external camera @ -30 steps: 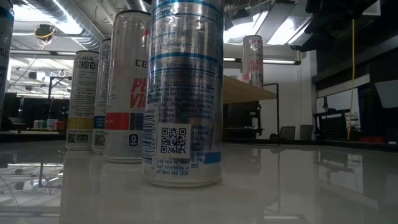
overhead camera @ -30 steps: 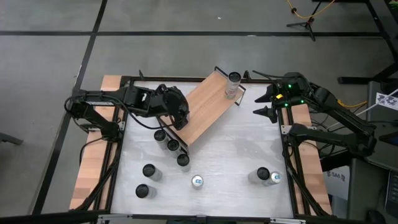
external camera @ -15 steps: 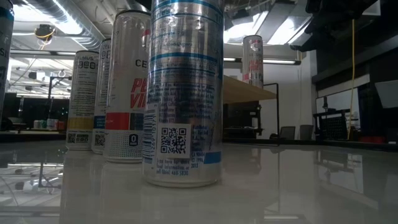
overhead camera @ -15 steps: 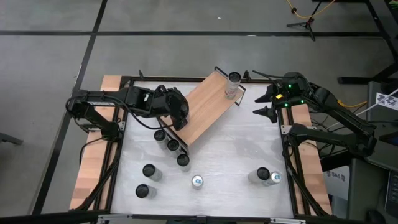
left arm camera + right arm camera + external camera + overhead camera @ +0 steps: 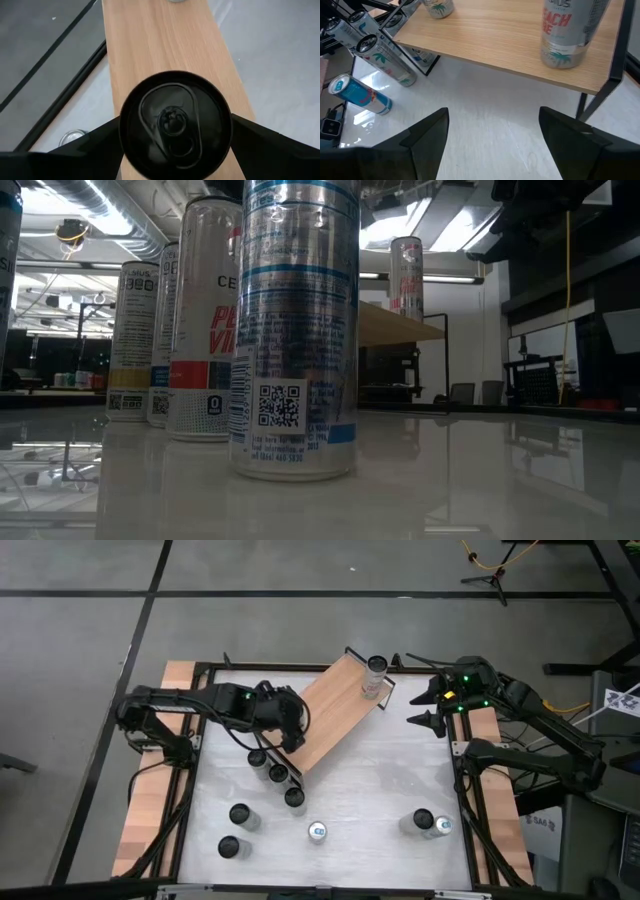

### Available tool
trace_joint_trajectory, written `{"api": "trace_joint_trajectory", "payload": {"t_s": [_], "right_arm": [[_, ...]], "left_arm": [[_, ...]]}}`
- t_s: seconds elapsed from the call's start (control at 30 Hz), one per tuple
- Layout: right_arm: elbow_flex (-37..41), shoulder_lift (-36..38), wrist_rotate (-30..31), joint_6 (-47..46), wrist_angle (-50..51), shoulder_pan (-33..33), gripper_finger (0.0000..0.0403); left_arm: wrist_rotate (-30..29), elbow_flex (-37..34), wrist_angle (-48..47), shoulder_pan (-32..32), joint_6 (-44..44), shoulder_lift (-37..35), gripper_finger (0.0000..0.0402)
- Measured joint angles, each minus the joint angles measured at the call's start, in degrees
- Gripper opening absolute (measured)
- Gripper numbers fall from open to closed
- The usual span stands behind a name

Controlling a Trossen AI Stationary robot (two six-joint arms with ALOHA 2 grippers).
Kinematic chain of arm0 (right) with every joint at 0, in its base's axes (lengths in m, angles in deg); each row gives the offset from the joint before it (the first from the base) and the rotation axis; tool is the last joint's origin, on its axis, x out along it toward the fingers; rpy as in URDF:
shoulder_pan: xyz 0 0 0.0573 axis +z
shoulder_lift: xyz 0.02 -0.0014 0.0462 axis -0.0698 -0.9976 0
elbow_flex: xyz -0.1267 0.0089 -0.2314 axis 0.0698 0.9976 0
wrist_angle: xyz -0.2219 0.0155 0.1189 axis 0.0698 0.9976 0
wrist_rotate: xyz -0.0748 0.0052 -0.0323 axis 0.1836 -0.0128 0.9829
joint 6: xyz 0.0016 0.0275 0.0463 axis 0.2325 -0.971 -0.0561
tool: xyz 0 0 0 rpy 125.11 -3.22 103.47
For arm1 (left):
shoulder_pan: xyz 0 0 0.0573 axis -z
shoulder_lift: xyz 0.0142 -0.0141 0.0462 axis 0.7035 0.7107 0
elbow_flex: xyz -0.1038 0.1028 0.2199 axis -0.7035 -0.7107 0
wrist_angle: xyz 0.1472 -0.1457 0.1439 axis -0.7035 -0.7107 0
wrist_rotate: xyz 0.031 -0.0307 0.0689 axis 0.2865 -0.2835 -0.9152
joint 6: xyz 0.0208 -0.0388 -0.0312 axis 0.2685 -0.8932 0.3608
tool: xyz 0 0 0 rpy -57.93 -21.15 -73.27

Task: Place canned beverage on shelf
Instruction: Put the white-pink soda can on the shelf aligned with the other white-pink soda can

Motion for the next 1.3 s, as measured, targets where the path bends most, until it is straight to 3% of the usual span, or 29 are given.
{"api": "trace_joint_trajectory", "payload": {"t_s": [0.5, 0.9, 1.13, 1.3], "right_arm": [[0.00, 0.00, -0.02, 0.00, 0.02, -0.02, 0.0305], [0.00, 0.00, -0.02, 0.00, 0.02, -0.04, 0.0305], [0.00, 0.00, 0.00, 0.01, 0.02, -0.04, 0.0305], [0.00, 0.00, -0.01, 0.02, 0.02, -0.04, 0.0305]], "left_arm": [[-0.01, 0.00, 0.15, 0.00, -0.05, -0.02, 0.0316], [1.15, 0.00, 0.47, -0.02, 1.73, -0.07, 0.0246], [2.32, 0.00, 1.79, -0.05, 5.63, -0.07, 0.0239], [7.01, -0.04, 5.03, -1.37, 10.30, -0.07, 0.0238]]}}
